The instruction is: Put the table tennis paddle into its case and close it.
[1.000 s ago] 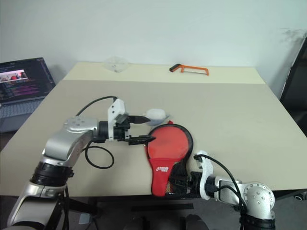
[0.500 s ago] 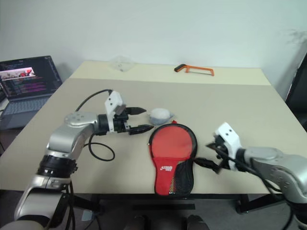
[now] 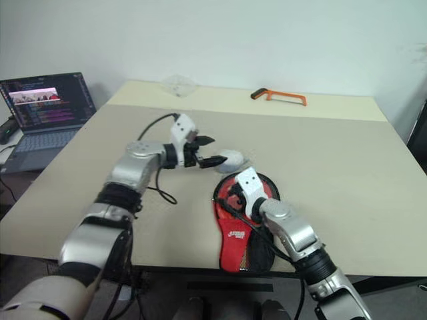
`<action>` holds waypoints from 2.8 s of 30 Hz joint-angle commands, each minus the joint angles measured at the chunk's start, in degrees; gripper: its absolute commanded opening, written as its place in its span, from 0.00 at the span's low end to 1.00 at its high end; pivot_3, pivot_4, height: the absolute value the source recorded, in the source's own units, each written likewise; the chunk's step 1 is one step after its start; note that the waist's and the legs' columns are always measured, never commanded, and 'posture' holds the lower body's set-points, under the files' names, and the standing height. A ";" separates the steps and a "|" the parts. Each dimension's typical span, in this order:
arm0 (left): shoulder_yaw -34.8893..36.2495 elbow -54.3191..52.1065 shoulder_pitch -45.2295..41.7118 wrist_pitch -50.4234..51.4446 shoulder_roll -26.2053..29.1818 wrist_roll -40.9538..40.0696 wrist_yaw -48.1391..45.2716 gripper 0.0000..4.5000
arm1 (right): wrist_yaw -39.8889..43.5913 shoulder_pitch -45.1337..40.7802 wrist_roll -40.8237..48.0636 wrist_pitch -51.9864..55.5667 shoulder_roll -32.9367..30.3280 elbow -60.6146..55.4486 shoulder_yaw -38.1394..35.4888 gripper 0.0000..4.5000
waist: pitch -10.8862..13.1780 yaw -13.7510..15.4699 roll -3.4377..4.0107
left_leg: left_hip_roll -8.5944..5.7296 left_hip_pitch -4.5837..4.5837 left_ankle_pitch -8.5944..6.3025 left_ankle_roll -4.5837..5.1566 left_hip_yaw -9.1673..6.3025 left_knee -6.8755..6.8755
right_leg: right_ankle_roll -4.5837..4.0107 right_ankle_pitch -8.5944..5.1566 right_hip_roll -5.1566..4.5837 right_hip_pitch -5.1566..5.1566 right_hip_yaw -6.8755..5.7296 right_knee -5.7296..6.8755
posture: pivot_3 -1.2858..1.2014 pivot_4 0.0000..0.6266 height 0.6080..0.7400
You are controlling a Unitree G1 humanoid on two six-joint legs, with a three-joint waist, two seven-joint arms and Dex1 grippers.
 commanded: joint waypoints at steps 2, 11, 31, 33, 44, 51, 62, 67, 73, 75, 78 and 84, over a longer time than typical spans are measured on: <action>-0.23 10.23 -5.97 -4.50 -2.45 3.96 3.57 0.98 | 0.98 1.59 -1.63 1.64 0.63 1.05 -1.02 0.99 | 0.00 -0.21 0.00 | 0.00 0.03 0.00 0.00 -0.03 0.01 | 0.05 -0.03 0.02 0.01 -0.01 0.04 | 0.52 0.24 1.00; -2.18 20.52 -8.87 -6.48 -6.68 12.84 15.93 0.98 | 2.28 1.82 -3.09 2.23 2.97 0.42 -1.90 0.99 | -0.01 -0.41 -0.01 | 0.01 0.08 0.01 -0.01 -0.04 0.02 | 0.07 -0.02 0.03 0.05 0.00 0.10 | 0.52 0.24 1.00; -6.24 24.07 -11.72 -7.47 -10.08 25.19 39.59 0.16 | 2.24 0.22 -8.73 14.89 4.78 3.51 -0.08 1.00 | -0.03 -0.55 -0.02 | 0.01 0.48 0.01 -0.03 -0.04 0.53 | 0.20 -0.07 0.05 0.29 0.06 0.78 | 0.52 0.24 1.00; -7.62 24.39 -12.50 -9.41 -9.96 27.47 41.81 0.15 | 2.35 -0.21 -9.86 15.35 4.51 4.70 0.70 1.00 | -0.03 -0.53 -0.03 | 0.01 0.54 0.01 -0.04 -0.04 0.53 | 0.20 -0.07 0.05 0.33 0.06 0.80 | 0.52 0.24 1.00; -16.30 26.05 -14.83 -17.57 -11.91 39.55 55.41 0.15 | 4.98 0.27 -10.55 17.34 4.45 2.30 3.31 1.00 | -0.05 -0.55 -0.02 | 0.01 0.63 0.01 -0.07 0.03 0.50 | 0.20 -0.08 0.05 0.36 0.13 0.79 | 0.52 0.24 1.00; -21.98 26.51 -15.06 -22.42 -16.14 45.86 60.36 0.15 | 4.97 1.30 -10.75 18.93 4.65 0.22 3.90 1.00 | -0.05 -0.55 -0.02 | 0.01 0.63 0.00 -0.08 0.06 0.47 | 0.20 -0.09 0.04 0.34 0.14 0.76 | 0.52 0.24 1.00; -25.23 26.56 -15.98 -28.90 -21.99 49.50 64.04 0.15 | 4.20 3.70 -11.50 20.63 5.24 -1.84 3.96 1.00 | -0.09 -0.45 -0.01 | 0.00 0.62 -0.01 -0.10 0.09 0.36 | 0.17 -0.11 0.02 0.34 0.15 0.62 | 0.52 0.24 1.00; -26.72 26.47 -15.90 -31.09 -23.66 51.11 65.77 0.15 | 3.68 4.25 -11.58 20.98 6.08 -2.30 4.07 1.00 | -0.16 -0.44 0.02 | -0.01 0.61 -0.03 -0.13 0.10 0.32 | 0.19 -0.10 -0.01 0.38 0.14 0.46 | 0.52 0.24 1.00; -28.24 26.30 -16.13 -34.21 -24.13 52.95 69.65 0.15 | 3.24 4.61 -11.69 20.79 6.46 -2.21 4.38 1.00 | -0.31 -0.43 0.04 | -0.01 0.61 -0.04 -0.15 0.10 0.25 | 0.19 -0.10 -0.01 0.40 0.14 0.38 | 0.52 0.24 1.00; -28.79 26.28 -16.07 -35.93 -24.22 53.47 70.45 0.15 | 3.21 4.65 -11.65 20.91 6.50 -2.37 4.52 1.00 | -0.35 -0.43 0.05 | -0.02 0.61 -0.05 -0.16 0.11 0.25 | 0.19 -0.10 -0.02 0.40 0.14 0.35 | 0.52 0.24 1.00; -29.91 26.19 -16.10 -38.46 -24.61 54.57 72.11 0.15 | 3.34 4.76 -11.61 21.13 6.43 -2.65 4.70 1.00 | -0.43 -0.40 0.07 | -0.02 0.61 -0.06 -0.18 0.11 0.21 | 0.19 -0.10 -0.02 0.41 0.14 0.30 | 0.52 0.24 1.00; -33.33 26.18 -15.74 -42.23 -25.15 57.72 73.90 0.15 | 3.85 4.79 -11.73 21.06 6.12 -2.80 5.05 1.00 | -0.77 -0.38 0.13 | -0.02 0.61 -0.08 -0.21 0.12 0.09 | 0.19 -0.11 -0.02 0.43 0.14 0.15 | 0.52 0.24 1.00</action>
